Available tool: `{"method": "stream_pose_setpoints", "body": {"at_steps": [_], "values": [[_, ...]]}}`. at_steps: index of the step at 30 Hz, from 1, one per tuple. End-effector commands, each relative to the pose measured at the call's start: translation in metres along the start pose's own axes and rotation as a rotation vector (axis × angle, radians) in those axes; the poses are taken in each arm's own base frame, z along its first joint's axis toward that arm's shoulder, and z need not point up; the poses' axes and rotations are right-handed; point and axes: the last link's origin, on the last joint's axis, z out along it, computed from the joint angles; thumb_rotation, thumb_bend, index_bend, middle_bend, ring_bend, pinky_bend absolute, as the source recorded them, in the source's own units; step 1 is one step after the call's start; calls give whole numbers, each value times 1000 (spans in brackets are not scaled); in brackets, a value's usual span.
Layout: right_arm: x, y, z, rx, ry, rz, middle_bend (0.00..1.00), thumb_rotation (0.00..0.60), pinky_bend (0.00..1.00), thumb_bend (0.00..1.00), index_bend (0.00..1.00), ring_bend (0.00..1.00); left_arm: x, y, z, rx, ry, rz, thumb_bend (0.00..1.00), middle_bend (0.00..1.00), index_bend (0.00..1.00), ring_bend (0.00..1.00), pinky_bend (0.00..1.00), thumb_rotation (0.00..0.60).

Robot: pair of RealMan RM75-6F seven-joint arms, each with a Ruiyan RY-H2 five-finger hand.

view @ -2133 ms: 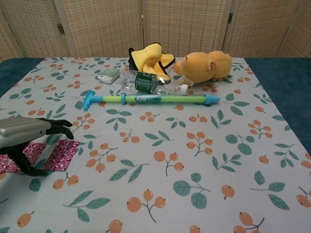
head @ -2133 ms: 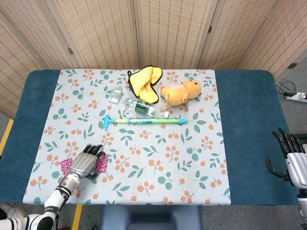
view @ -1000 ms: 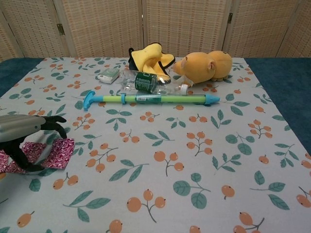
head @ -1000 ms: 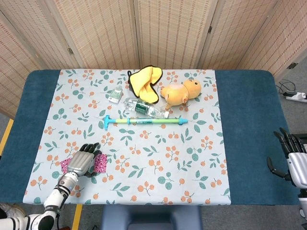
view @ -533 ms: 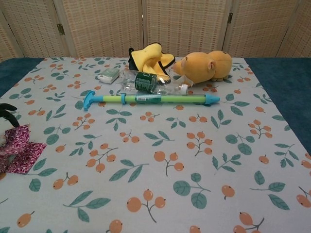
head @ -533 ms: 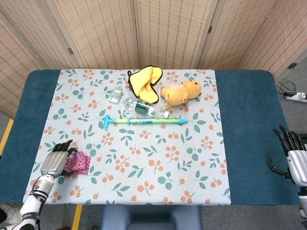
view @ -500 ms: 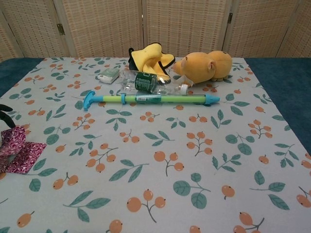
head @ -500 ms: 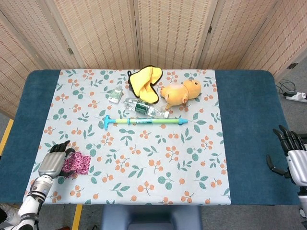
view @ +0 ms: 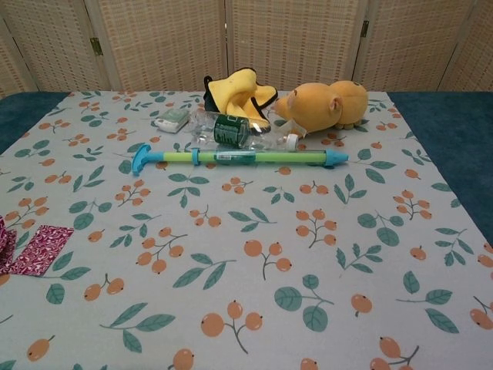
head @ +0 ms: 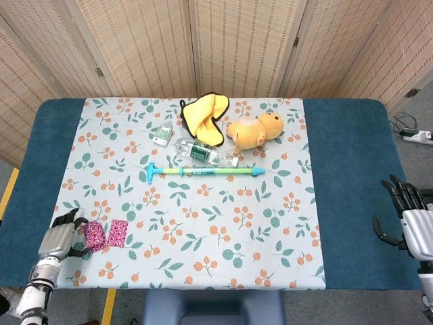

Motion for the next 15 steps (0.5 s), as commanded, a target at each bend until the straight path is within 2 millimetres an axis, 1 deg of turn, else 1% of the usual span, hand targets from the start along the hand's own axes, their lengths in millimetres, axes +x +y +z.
{"method": "stream_pose_setpoints", "body": {"at_steps": [1,15], "values": [[-1,1,0,-5,-2,2,0,401,0,520,0,0,-3,1,-1,7,-8,3,291,0,274,0,0,597],[-3,4,1,-9,-7,6,0,402,0,520,0,0,-7,5,0,28,-18,27,291,0,267,0,0,594]]}}
